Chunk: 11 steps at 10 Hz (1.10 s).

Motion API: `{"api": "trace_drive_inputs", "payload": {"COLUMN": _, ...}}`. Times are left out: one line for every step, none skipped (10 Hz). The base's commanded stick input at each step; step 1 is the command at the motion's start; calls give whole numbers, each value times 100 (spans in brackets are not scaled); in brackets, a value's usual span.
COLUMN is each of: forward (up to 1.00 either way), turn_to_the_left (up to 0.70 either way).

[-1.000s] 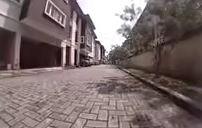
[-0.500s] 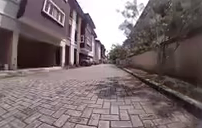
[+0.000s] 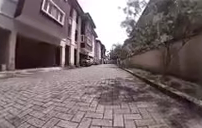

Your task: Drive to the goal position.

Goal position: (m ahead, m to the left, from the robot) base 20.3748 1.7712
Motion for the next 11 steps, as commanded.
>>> {"api": "trace_drive_inputs", "payload": {"forward": 50, "turn_to_the_left": 0}}
{"api": "trace_drive_inputs", "payload": {"forward": 50, "turn_to_the_left": 0}}
{"api": "trace_drive_inputs", "payload": {"forward": 50, "turn_to_the_left": 0}}
{"api": "trace_drive_inputs", "payload": {"forward": 50, "turn_to_the_left": 0}}
{"api": "trace_drive_inputs", "payload": {"forward": 50, "turn_to_the_left": 0}}
{"api": "trace_drive_inputs", "payload": {"forward": 50, "turn_to_the_left": 0}}
{"api": "trace_drive_inputs", "payload": {"forward": 50, "turn_to_the_left": 0}}
{"api": "trace_drive_inputs", "payload": {"forward": 50, "turn_to_the_left": 0}}
{"api": "trace_drive_inputs", "payload": {"forward": 50, "turn_to_the_left": 0}}
{"api": "trace_drive_inputs", "payload": {"forward": 50, "turn_to_the_left": 0}}
{"api": "trace_drive_inputs", "payload": {"forward": 50, "turn_to_the_left": 0}}
